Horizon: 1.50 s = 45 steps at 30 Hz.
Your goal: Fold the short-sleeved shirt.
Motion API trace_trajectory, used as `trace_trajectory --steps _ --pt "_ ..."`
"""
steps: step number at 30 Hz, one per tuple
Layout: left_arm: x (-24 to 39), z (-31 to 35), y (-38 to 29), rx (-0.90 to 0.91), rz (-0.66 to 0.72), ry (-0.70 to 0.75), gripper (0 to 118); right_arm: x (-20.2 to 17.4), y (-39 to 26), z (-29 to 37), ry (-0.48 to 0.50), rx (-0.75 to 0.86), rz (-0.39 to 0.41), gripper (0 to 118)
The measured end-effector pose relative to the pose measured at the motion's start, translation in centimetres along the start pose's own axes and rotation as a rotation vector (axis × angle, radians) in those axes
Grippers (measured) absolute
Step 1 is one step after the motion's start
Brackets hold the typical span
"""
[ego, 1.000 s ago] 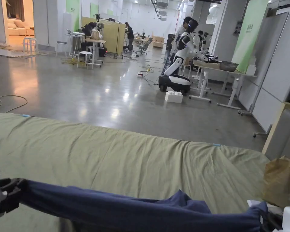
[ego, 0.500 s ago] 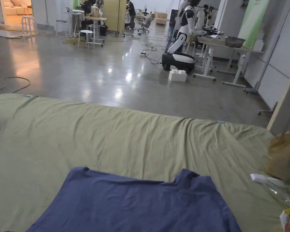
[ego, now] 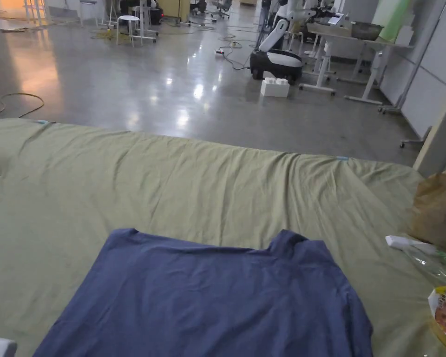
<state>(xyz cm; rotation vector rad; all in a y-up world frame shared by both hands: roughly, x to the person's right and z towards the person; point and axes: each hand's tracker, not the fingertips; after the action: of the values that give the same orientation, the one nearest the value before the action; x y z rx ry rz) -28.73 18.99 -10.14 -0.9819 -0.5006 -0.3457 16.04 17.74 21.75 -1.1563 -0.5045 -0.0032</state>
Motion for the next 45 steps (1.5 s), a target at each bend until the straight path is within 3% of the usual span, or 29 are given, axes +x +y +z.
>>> trace_trajectory --steps 2,5,6,8,10,12,18,21,22,24,25,28,31,38,45 --pt "-0.4 0.1 0.3 0.011 0.003 0.007 9 0.0 0.0 0.2 -0.015 -0.006 0.009 27" --pt "0.1 0.7 0.4 0.031 -0.003 0.04 23 0.3 0.4 1.1 -0.029 0.029 -0.017 59" --pt "-0.1 0.8 0.6 0.047 -0.005 0.05 28 0.4 0.6 1.4 -0.03 0.061 -0.032 64" --pt "0.8 1.6 0.9 0.092 -0.01 0.054 46 0.5 1.4 2.1 -0.031 0.14 -0.061 67" --pt "0.9 1.9 1.4 0.154 -0.006 0.04 57 0.4 2.3 2.7 -0.025 0.221 -0.094 69" --pt "1.7 2.3 2.0 0.211 0.006 0.03 58 0.1 3.4 3.1 -0.033 0.289 -0.135 76" --pt "4.4 3.3 4.2 0.407 0.028 0.023 57 -1.4 6.8 4.0 -0.021 0.525 -0.244 77" --pt "6.4 3.8 5.2 0.508 0.008 0.006 55 -2.6 8.1 4.5 -0.045 0.649 -0.274 70" --pt "7.1 4.1 5.5 0.549 0.0 0.003 51 -3.1 8.5 4.6 -0.055 0.692 -0.279 62" --pt "8.3 4.5 5.8 0.635 -0.004 0.01 24 -3.7 9.2 5.0 -0.061 0.771 -0.288 26" --pt "9.1 4.9 5.9 0.672 -0.014 0.014 18 -4.0 9.5 5.2 -0.069 0.818 -0.293 16" --pt "10.9 5.5 6.3 0.721 -0.019 0.047 6 -5.0 10.1 5.7 -0.106 0.911 -0.298 4" --pt "11.3 5.7 6.4 0.759 -0.005 0.018 5 -5.5 10.3 6.2 -0.128 0.992 -0.31 3" --pt "10.1 5.8 6.2 0.793 0.048 0.013 0 -5.1 9.8 6.6 -0.134 1.016 -0.31 0" --pt "6.7 4.5 5.4 0.611 0.078 0.026 0 -4.4 9.3 6.3 -0.1 0.978 -0.323 0"
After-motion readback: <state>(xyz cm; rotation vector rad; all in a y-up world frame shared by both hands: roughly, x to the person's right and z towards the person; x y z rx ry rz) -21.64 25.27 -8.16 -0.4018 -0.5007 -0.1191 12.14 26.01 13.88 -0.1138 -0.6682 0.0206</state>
